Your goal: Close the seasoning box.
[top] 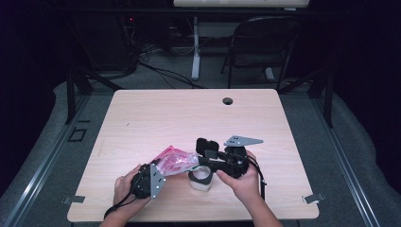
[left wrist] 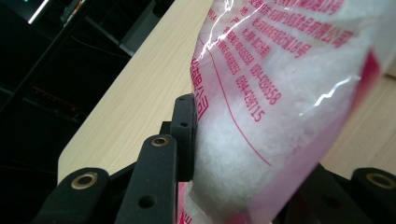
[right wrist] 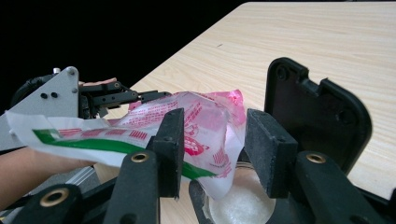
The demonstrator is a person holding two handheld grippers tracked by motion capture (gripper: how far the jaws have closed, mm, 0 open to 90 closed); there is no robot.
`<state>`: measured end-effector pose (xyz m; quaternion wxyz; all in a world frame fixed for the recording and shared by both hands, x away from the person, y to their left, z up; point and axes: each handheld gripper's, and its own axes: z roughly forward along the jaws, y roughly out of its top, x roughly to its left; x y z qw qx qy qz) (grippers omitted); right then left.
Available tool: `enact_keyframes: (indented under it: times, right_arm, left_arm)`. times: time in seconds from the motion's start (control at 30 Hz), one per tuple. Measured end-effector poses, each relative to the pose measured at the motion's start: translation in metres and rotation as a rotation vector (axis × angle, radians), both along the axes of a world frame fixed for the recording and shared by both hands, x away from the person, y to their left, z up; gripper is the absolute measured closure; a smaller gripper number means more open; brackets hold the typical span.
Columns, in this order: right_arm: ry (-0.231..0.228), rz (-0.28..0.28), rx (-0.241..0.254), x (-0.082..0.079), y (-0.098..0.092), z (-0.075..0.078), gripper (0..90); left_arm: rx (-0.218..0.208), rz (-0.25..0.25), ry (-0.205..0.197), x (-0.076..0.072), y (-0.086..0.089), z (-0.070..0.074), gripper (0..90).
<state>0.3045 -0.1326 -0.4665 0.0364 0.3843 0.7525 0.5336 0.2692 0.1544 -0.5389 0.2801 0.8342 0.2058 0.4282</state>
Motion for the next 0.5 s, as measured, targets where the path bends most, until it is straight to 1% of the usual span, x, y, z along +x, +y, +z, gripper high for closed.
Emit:
enact_keyframes:
  times: [0.13,0.23,0.37,0.4,0.47,0.5]
  right_arm:
    - [-0.005,-0.012,0.007,-0.0002,-0.0025,0.0019,57.4]
    - [-0.01,-0.014,0.01,-0.0001,-0.0046,0.0031,57.3]
    - [-0.021,-0.021,0.019,-0.0012,-0.007,0.0066,57.1]
    - [-0.025,-0.027,0.026,-0.0016,-0.0073,0.0076,57.1]
    - [-0.031,-0.029,0.033,-0.0021,-0.0093,0.0096,56.9]
    - [-0.034,-0.03,0.027,-0.0024,-0.0104,0.0103,56.8]
  left_arm:
    - [-0.032,0.002,0.018,0.002,0.0024,0.0009,72.5]
    - [-0.057,0.005,0.039,0.0033,0.0036,0.0001,72.5]
    - [-0.078,0.004,0.059,0.0051,0.005,-0.0007,72.6]
    - [-0.093,0.003,0.071,0.0058,0.0057,-0.0008,72.6]
    - [-0.108,0.005,0.079,0.0067,0.0064,-0.001,72.6]
    - [-0.115,0.003,0.085,0.0072,0.0069,-0.001,72.6]
